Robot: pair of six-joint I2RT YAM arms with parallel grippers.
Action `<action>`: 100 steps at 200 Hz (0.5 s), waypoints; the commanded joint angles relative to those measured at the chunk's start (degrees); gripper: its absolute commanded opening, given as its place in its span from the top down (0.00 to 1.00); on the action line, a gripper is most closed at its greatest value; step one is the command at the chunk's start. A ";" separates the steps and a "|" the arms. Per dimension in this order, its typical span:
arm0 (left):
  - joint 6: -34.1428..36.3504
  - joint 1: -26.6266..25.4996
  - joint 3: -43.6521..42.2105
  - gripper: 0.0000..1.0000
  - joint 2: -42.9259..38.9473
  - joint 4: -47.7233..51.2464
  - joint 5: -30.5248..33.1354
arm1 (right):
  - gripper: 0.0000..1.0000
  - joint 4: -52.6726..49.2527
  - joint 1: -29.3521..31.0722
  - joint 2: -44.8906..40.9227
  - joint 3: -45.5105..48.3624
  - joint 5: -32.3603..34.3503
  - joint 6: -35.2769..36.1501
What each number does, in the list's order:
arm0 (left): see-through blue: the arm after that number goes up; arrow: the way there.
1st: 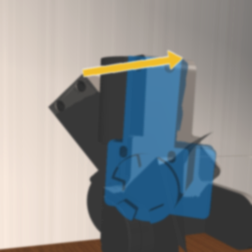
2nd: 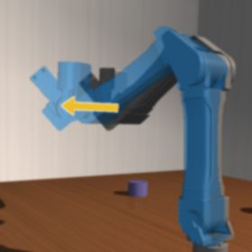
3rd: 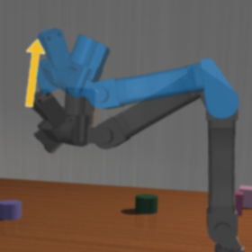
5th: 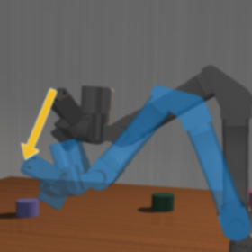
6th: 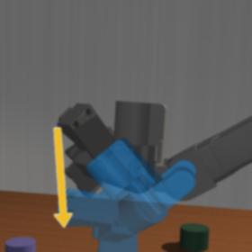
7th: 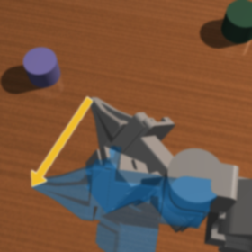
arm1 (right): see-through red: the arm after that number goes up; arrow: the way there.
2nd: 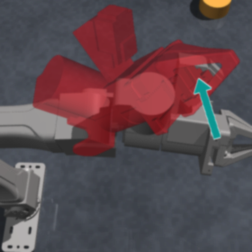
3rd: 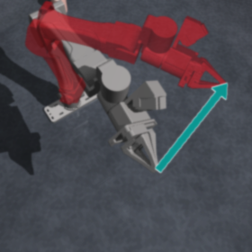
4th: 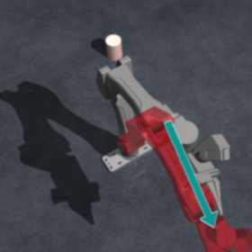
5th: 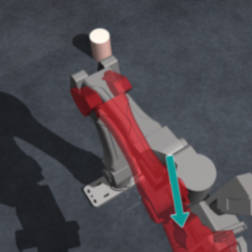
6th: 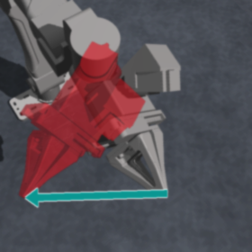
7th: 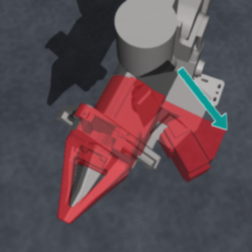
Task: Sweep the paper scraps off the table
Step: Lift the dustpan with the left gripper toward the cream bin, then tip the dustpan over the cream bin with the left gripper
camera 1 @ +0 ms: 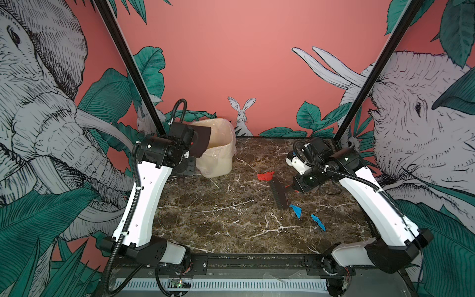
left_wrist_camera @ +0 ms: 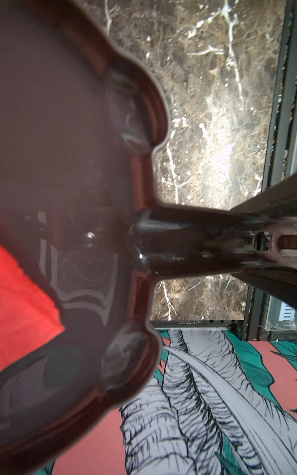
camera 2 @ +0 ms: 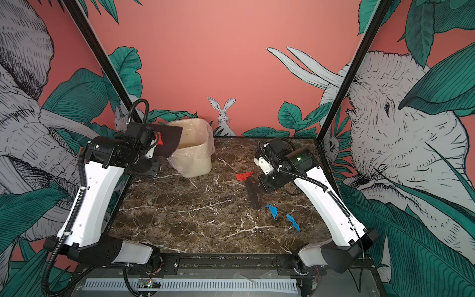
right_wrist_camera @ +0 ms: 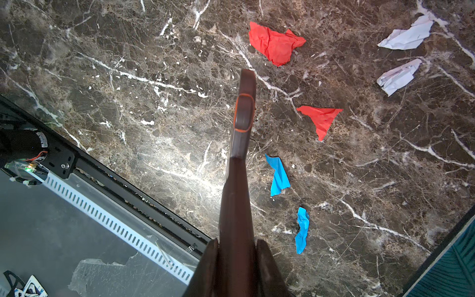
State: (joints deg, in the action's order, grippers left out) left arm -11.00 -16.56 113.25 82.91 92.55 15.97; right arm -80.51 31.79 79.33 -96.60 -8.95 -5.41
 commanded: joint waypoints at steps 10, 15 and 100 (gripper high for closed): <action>3.50 2.21 3.48 1.00 3.53 10.10 2.73 | 1.00 1.62 -0.68 -1.72 0.86 -1.72 1.96; 3.53 2.43 4.48 1.00 4.32 10.29 3.56 | 1.00 1.71 -0.76 -1.76 1.03 -1.85 2.03; 7.80 4.43 15.71 1.00 15.31 9.95 12.56 | 1.00 1.67 -1.38 -1.63 0.46 -5.70 3.69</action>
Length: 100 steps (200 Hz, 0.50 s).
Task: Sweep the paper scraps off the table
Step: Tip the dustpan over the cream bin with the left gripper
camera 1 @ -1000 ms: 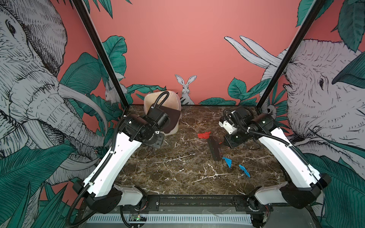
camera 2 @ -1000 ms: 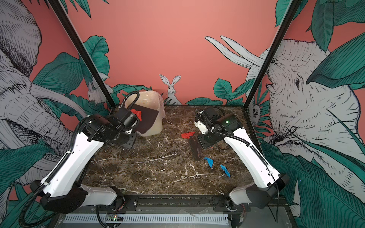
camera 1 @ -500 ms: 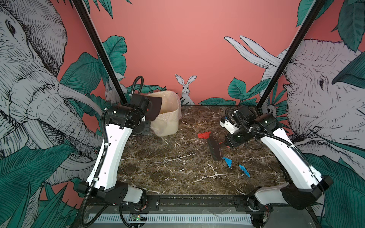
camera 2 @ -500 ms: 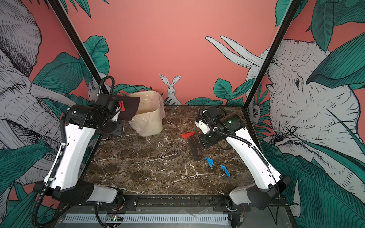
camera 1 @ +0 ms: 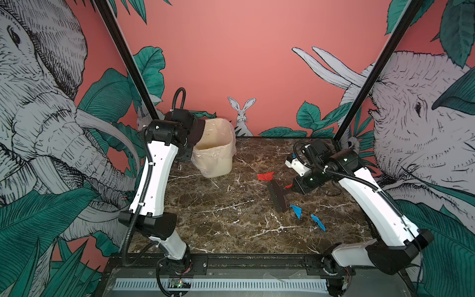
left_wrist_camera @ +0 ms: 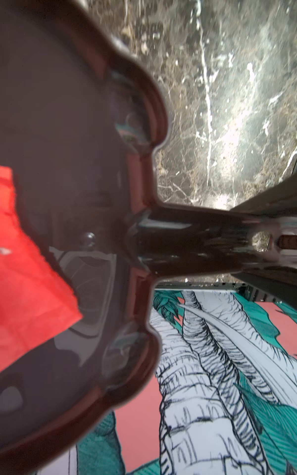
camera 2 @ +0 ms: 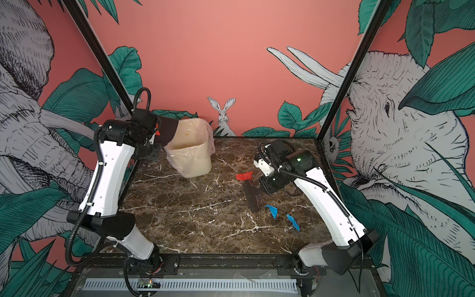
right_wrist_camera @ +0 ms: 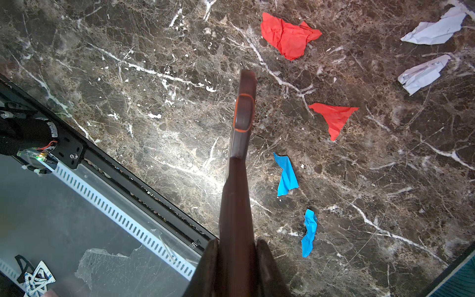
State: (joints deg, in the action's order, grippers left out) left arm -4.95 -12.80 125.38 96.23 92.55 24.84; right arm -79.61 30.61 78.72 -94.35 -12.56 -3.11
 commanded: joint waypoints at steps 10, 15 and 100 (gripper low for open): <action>2.77 0.68 5.64 1.00 3.38 9.81 4.55 | 1.00 0.85 -0.20 -0.85 -1.69 -2.61 1.51; 3.33 0.71 6.45 1.00 3.83 9.44 4.66 | 1.00 0.82 -0.20 -0.85 -1.57 -2.85 1.61; 9.32 0.53 4.08 1.00 4.79 6.74 9.78 | 1.00 0.66 -0.25 -0.23 -1.36 -4.31 1.09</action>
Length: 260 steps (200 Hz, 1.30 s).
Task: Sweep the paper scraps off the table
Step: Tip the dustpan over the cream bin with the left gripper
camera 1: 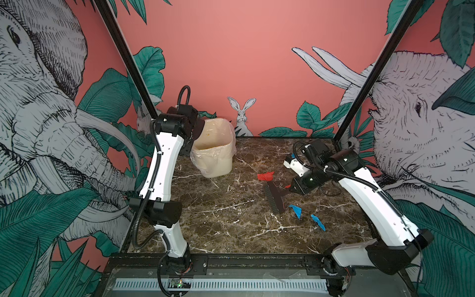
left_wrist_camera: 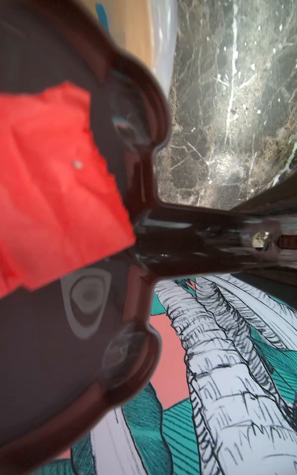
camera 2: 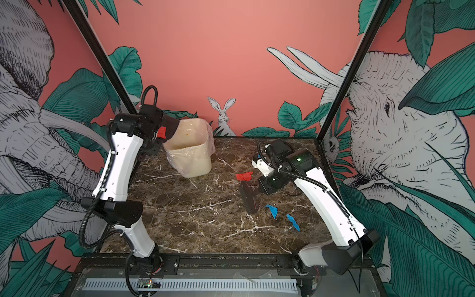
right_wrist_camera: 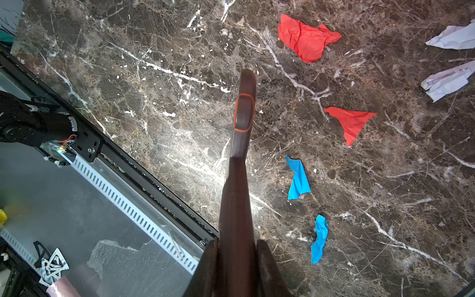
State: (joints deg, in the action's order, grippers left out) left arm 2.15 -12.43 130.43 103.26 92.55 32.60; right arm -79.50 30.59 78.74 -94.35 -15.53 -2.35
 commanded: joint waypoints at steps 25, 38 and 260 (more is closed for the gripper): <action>3.88 -0.33 -0.99 1.00 -2.81 6.15 2.51 | 1.00 0.15 -0.24 0.08 -1.93 -1.43 0.26; 4.98 -1.37 -1.89 1.00 -2.97 5.68 3.81 | 1.00 0.05 -0.26 0.35 -2.29 -1.52 0.31; 41.02 -13.59 -18.45 1.00 -6.68 -27.62 33.03 | 1.00 -2.37 -0.27 1.68 -3.82 -1.96 1.64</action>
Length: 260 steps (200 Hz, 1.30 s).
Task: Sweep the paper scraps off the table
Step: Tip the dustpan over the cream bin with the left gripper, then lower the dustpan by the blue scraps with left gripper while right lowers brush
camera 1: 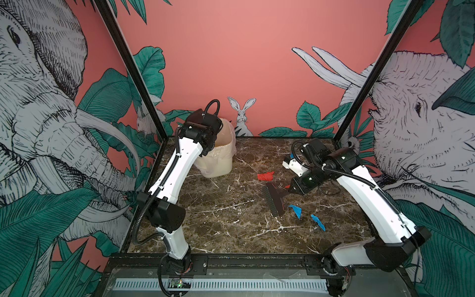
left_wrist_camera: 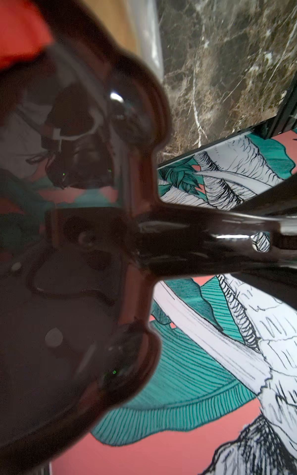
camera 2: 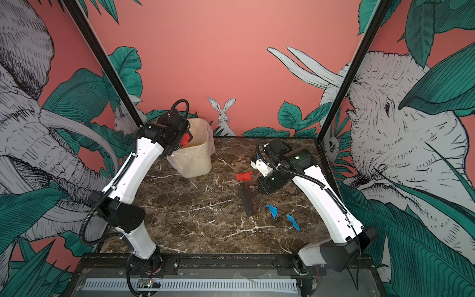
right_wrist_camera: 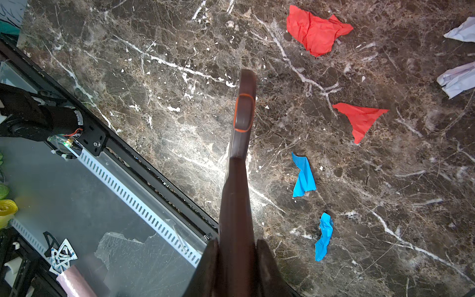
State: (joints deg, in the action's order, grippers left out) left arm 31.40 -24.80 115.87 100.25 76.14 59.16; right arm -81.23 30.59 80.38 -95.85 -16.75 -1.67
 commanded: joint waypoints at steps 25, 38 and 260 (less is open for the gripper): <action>24.94 -2.90 -11.45 1.00 -6.93 -26.41 9.29 | 1.00 -0.86 -0.27 0.04 -2.49 -0.47 0.97; 30.39 -3.24 -14.14 1.00 -8.28 -32.95 10.34 | 1.00 -0.82 -0.27 0.12 -2.58 -0.39 0.94; 9.53 -14.32 0.43 1.00 -13.65 -27.16 6.22 | 1.00 4.47 -4.84 -5.70 4.73 0.79 -0.74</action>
State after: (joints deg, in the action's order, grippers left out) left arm 48.01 -34.59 112.60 88.38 45.65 66.81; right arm -78.22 26.81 76.84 -91.35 -16.86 -1.80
